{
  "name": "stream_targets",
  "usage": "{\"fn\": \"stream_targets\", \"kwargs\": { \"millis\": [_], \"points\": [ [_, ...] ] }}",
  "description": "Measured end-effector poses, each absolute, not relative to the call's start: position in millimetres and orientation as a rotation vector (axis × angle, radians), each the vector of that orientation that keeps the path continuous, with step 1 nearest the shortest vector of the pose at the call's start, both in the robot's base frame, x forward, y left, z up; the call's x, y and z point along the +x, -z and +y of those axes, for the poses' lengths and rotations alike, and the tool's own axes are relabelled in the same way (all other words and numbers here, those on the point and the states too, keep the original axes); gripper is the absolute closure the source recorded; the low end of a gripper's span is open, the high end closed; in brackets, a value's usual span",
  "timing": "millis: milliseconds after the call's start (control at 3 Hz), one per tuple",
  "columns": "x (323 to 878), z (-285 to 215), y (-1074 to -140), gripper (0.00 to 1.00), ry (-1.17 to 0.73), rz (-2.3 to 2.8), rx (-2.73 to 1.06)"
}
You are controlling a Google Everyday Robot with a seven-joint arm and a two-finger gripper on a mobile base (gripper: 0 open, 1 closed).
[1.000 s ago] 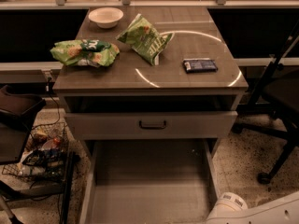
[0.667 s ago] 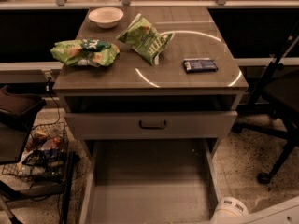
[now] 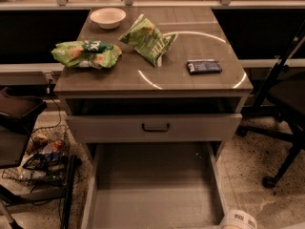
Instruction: Close middle drawer
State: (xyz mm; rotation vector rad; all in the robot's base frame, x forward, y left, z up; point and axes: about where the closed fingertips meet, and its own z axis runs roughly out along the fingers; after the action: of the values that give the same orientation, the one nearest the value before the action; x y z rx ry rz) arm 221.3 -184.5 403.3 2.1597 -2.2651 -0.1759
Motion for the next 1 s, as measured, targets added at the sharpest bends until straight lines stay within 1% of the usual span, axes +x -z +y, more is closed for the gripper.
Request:
{"fn": "stream_targets", "kwargs": {
  "millis": [333,667,1000],
  "points": [
    [241.5,-160.8,-411.0,1.00,0.155,-2.266,2.272],
    [279.6,-128.3,-414.7,1.00,0.097,-2.210,2.401],
    [287.5,-121.8,-414.0,1.00,0.090,-2.199,2.419]
  ]
}}
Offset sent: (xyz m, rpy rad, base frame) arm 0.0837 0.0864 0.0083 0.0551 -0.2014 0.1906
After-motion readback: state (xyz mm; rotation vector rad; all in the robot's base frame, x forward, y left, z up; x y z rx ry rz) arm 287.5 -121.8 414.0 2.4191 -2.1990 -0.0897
